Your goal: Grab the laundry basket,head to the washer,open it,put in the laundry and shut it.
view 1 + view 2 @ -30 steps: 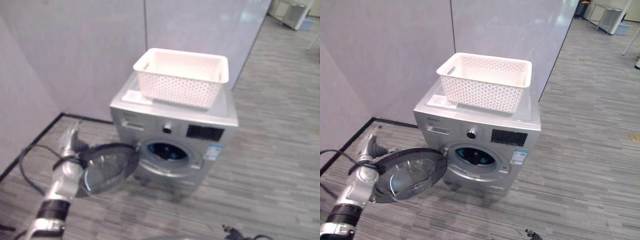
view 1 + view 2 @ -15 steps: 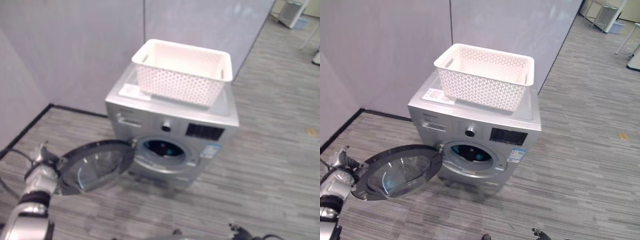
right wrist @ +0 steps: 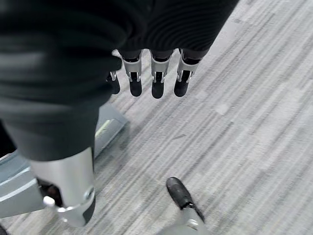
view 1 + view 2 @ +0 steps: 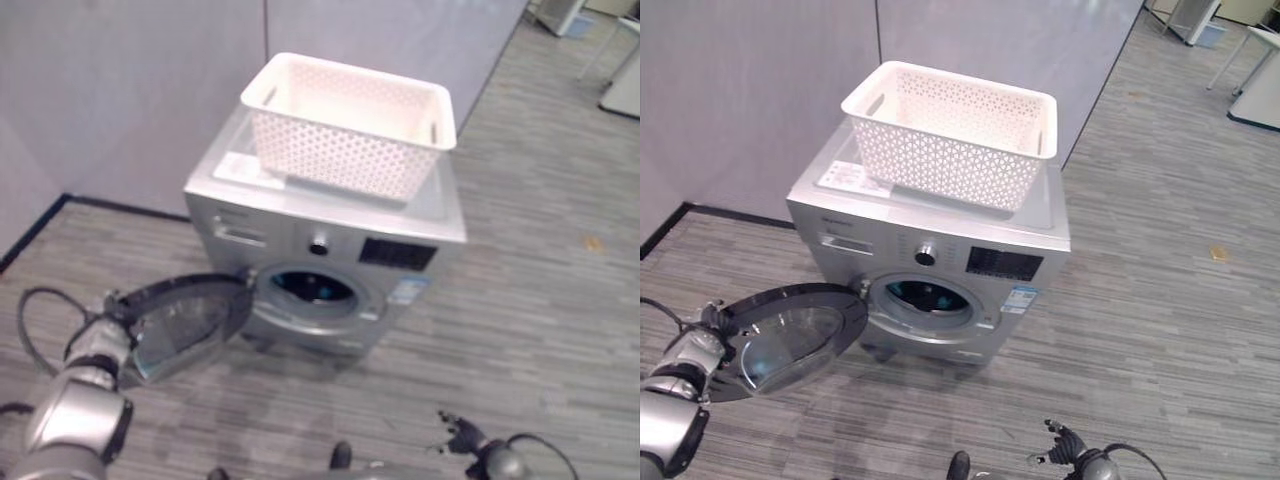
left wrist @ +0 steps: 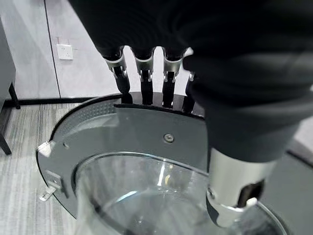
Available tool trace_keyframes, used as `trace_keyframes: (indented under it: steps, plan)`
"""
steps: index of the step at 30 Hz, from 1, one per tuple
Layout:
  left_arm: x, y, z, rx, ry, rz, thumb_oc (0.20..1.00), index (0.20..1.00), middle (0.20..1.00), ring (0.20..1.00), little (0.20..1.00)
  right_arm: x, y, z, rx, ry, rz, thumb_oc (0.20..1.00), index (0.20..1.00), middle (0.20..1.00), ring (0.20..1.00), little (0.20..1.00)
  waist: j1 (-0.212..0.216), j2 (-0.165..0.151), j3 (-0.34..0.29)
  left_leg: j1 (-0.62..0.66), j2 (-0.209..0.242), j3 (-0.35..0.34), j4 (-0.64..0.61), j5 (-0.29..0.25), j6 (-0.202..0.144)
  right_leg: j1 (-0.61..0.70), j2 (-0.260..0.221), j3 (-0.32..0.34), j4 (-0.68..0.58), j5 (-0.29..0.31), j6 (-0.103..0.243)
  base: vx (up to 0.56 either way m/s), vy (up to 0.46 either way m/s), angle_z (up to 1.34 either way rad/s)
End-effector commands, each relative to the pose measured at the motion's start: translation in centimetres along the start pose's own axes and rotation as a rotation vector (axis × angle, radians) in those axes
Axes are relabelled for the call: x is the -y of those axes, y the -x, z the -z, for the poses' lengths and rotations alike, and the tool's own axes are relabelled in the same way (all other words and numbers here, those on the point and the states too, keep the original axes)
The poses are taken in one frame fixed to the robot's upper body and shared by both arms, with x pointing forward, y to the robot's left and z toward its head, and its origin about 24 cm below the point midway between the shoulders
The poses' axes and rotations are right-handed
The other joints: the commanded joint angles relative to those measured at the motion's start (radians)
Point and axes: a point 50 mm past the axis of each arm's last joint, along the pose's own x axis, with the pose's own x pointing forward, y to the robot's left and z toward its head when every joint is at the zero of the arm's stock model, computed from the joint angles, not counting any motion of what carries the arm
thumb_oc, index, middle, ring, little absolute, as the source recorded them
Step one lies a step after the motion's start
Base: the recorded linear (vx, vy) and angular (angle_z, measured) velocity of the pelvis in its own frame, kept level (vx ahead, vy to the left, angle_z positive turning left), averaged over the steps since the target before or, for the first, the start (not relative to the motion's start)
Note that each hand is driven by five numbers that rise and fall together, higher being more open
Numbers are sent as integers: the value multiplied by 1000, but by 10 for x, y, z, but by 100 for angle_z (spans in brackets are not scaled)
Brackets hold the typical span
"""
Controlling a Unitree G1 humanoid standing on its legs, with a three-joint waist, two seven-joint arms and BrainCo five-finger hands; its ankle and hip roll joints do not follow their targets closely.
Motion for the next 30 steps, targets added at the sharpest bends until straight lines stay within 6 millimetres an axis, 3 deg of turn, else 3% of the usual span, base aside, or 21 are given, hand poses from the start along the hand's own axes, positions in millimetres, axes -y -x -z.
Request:
trace_keyframes:
  steps: [1, 4, 5, 7, 9, 10, 13, 15, 18, 19, 20, 21, 24, 25, 27, 28, 30]
  plan:
    - [35, 6, -2, 22, -86, 147, 1000, 1000, 1000, 1000, 1000, 19, 2, -7, 41, 29, 62, 1000, 1000, 1000, 1000, 1000, -15, 5, -9, -57, 50, 14, 9, 165, 8, -4, -36, 29, 57, -82, 91, -5, 8, -12]
    - [51, 10, -9, 72, -108, 185, 1000, 1000, 1000, 1000, 1000, 24, 2, -6, 33, 32, 80, 1000, 1000, 1000, 1000, 1000, -9, 11, -3, -53, 47, 14, 10, 168, 10, -1, -37, 34, 59, -84, 89, -2, 13, -14]
    - [72, 20, -29, 195, -106, 228, 1000, 1000, 1000, 1000, 1000, 29, 4, 1, 6, 12, 112, 1000, 1000, 1000, 1000, 1000, 0, 22, 7, -52, 42, 8, 12, 170, 12, 3, -41, 31, 62, -88, 88, 0, 0, 0]
    - [81, 28, -36, 262, -100, 252, 1000, 1000, 1000, 1000, 1000, 30, 5, 5, -7, -3, 123, 1000, 1000, 1000, 1000, 1000, 6, 28, 9, -50, 40, 5, 13, 172, 13, 7, -43, 29, 62, -90, 88, 7, 8, 2]
    - [108, 61, -41, 429, -18, 380, 1000, 1000, 1000, 1000, 1000, 33, 8, 16, -46, -41, 157, 1000, 1000, 1000, 1000, 1000, 27, 47, 14, -40, 31, -4, 15, 180, 15, 26, -48, 27, 56, -96, 87, 31, 16, 2]
    - [108, 62, -39, 425, -17, 384, 1000, 1000, 1000, 1000, 1000, 33, 8, 16, -49, -39, 155, 1000, 1000, 1000, 1000, 1000, 26, 48, 12, -39, 31, -3, 15, 180, 15, 27, -47, 27, 56, -96, 87, 23, 12, -4]
    - [125, 94, -27, 503, 97, 535, 1000, 1000, 1000, 1000, 1000, 34, 8, 22, -77, -59, 170, 1000, 1000, 1000, 1000, 1000, 41, 66, 4, -29, 21, -15, 17, 187, 19, 41, -53, 33, 45, -97, 86, -12, 5, 4]
    - [130, 112, -29, 567, 133, 618, 1000, 1000, 1000, 1000, 1000, 30, 7, 28, -110, -81, 162, 1000, 1000, 1000, 1000, 1000, 49, 76, 2, -29, 14, -7, 22, 202, 36, 44, -61, 17, 41, -81, 81, -74, -12, 1]
    - [132, 123, -37, 615, 179, 667, 1000, 1000, 1000, 1000, 1000, 28, 7, 36, -144, -135, 170, 1000, 1000, 1000, 1000, 1000, 49, 79, -5, -25, 6, -8, 24, 198, 39, 49, -68, 19, 36, -77, 84, -8, -10, 0]
    - [130, 130, -52, 679, 219, 690, 1000, 1000, 1000, 1000, 1000, 26, 9, 45, -181, -188, 189, 1000, 1000, 1000, 1000, 1000, 44, 80, -10, -23, 1, -7, 24, 193, 40, 52, -75, 19, 30, -71, 87, -12, -18, -6]
    - [130, 130, -53, 679, 219, 691, 1000, 1000, 1000, 1000, 1000, 26, 9, 45, -180, -189, 189, 1000, 1000, 1000, 1000, 1000, 45, 80, -10, -22, 1, -6, 25, 192, 40, 52, -75, 19, 30, -70, 88, -30, -29, -6]
    - [130, 134, -71, 741, 239, 691, 1000, 1000, 1000, 1000, 1000, 21, 12, 58, -243, -211, 189, 1000, 1000, 1000, 1000, 1000, 39, 78, -15, -22, -6, -7, 25, 187, 40, 53, -81, 19, 24, -63, 92, -26, -18, -3]
    - [124, 147, -121, 899, 291, 678, 1000, 1000, 1000, 1000, 1000, 7, 14, 73, -341, -193, 150, 1000, 1000, 1000, 1000, 1000, 26, 76, -20, -13, -21, 5, 23, 161, 45, 50, -95, 26, 13, -45, 103, -28, -7, -4]
    - [124, 146, -122, 900, 291, 677, 1000, 1000, 1000, 1000, 1000, 8, 14, 73, -340, -194, 151, 1000, 1000, 1000, 1000, 1000, 28, 76, -18, -12, -21, 6, 24, 161, 45, 50, -95, 27, 13, -45, 104, -14, -1, -8]
    - [120, 165, -153, 1027, 329, 706, 1000, 1000, 1000, 1000, 1000, -3, 17, 83, -401, -208, 124, 1000, 1000, 1000, 1000, 1000, 16, 77, -23, 0, -32, 20, 24, 145, 47, 44, -105, 39, 5, -33, 112, -15, -4, -17]
    - [120, 166, -154, 1028, 329, 705, 1000, 1000, 1000, 1000, 1000, -3, 17, 82, -400, -209, 125, 1000, 1000, 1000, 1000, 1000, 18, 77, -22, 1, -32, 22, 24, 144, 47, 44, -106, 41, 5, -32, 112, -10, -2, -24]
    - [119, 179, -174, 1103, 354, 738, 1000, 1000, 1000, 1000, 1000, -15, 16, 83, -422, -221, 91, 1000, 1000, 1000, 1000, 1000, 13, 82, -23, 11, -39, 36, 27, 136, 47, 38, -114, 56, -2, -27, 120, -3, -4, -31]
